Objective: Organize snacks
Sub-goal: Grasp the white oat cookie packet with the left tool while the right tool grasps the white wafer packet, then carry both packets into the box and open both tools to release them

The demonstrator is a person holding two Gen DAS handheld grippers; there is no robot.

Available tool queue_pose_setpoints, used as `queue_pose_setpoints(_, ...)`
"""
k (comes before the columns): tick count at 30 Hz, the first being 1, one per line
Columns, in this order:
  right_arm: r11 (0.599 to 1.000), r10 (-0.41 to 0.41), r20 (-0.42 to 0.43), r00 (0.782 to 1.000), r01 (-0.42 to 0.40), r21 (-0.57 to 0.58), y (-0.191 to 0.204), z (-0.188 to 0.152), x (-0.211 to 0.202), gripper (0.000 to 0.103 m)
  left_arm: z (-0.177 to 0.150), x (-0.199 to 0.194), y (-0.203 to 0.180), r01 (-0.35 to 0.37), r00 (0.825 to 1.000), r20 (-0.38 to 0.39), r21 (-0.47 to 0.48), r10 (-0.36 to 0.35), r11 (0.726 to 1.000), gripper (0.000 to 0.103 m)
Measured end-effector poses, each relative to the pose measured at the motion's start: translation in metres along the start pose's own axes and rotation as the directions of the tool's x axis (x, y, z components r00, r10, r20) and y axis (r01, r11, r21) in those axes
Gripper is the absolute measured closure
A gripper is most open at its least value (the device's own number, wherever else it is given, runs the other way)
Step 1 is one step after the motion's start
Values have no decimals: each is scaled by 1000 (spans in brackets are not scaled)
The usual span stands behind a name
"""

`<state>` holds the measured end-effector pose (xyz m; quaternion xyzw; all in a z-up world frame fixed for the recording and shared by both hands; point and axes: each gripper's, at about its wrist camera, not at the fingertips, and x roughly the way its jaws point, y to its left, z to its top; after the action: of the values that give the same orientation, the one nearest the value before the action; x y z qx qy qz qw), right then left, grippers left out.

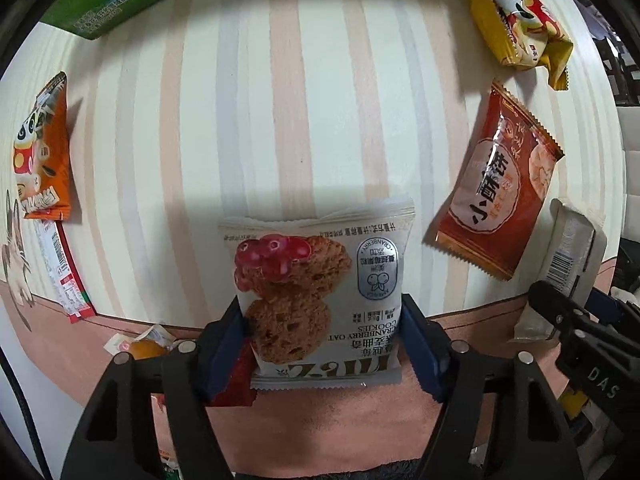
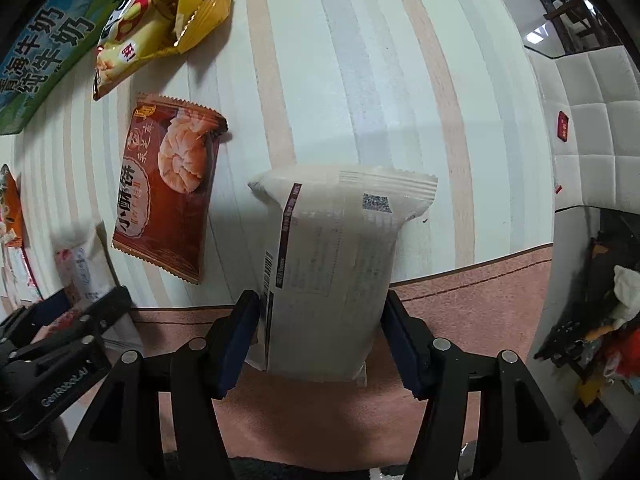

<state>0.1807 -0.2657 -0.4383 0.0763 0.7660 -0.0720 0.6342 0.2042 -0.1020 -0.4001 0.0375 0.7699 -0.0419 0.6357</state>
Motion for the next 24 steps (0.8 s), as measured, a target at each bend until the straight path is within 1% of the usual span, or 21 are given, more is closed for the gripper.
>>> queue_pose_setpoints(6,1000,-2,33,999,2,-9,10,-11,-3,41,-9,-1,-1,-1,1000,13,-1,1,1000,32)
queue_pose_setpoints(8,1000,4,41,999,-4,-12,12,-14,-4,44,-14,-7,-4,9,1000,15,5,-9,1000,32)
queue_pose_setpoints(13,997,81,35,996,-80,-13,15,-28,-13,46,-30,-29,1,44,997,59,27,-46,999,32)
queue_pose_setpoints(18,986,163,53,985,-161,-37,27,-36,-39,46,-44,-69,13,87,987,131,29,-90,996,32)
queue_pose_setpoints(21,974,220,91,971,-214,-69,39,-36,-69,46,-46,-101,24,124,975,186,18,-125,992,32)
queue_pose_setpoints(23,966,253,121,960,-243,-92,47,-33,-91,46,-45,-131,31,145,962,231,13,-144,989,32)
queue_pose_setpoints(24,961,269,138,953,-256,-104,50,-30,-102,46,-40,-146,32,154,956,252,12,-152,988,32)
